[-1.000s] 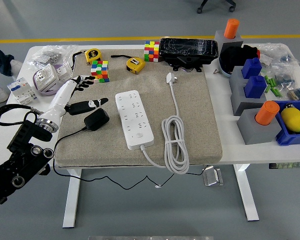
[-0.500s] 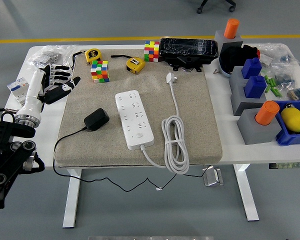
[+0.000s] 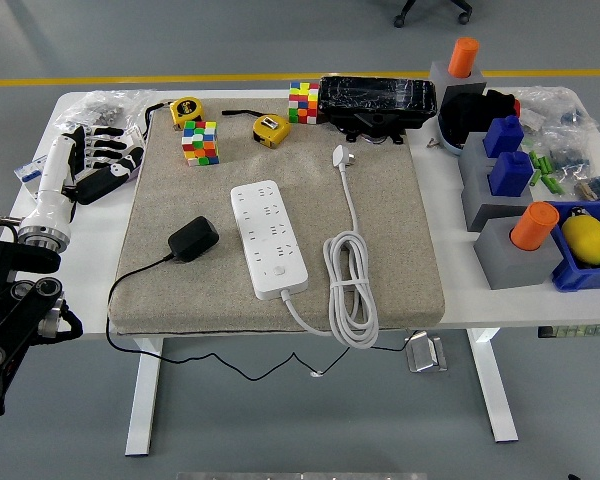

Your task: Put the plug near the board,insert it into the board,press the button,pull the plug out

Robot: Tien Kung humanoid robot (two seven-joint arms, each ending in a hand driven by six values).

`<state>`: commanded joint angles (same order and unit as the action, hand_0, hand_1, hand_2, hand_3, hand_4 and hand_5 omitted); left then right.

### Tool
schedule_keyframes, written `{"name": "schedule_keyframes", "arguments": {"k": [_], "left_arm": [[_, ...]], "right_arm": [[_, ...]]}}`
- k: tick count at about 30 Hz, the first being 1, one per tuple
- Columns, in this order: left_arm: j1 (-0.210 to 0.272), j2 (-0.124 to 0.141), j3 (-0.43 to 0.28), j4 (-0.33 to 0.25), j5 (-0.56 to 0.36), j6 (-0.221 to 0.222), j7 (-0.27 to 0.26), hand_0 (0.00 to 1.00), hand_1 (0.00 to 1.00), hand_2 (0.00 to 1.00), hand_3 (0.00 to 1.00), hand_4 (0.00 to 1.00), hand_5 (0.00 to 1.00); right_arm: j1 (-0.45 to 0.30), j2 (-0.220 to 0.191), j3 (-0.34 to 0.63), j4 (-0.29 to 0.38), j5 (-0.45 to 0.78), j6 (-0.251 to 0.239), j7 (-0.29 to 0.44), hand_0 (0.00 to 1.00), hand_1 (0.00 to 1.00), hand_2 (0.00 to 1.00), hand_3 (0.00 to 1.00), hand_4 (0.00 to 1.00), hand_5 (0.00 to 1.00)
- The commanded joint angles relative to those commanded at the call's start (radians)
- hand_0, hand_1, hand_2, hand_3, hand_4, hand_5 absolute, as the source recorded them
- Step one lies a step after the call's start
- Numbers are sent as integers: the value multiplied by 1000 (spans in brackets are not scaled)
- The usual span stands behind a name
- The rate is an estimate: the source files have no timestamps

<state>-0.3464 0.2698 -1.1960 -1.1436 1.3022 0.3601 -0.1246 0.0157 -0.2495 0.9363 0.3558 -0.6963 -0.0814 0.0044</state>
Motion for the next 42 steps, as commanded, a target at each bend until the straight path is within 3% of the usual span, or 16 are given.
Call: {"name": "schedule_keyframes", "arguments": {"k": [42], "left_arm": [[20,27,29,-31,9,-25,16,421,528,554,593,813,303]], "right_arm": [[1,-12,-103,-8,22,-1,5,602,625,622,548,932,482]]}}
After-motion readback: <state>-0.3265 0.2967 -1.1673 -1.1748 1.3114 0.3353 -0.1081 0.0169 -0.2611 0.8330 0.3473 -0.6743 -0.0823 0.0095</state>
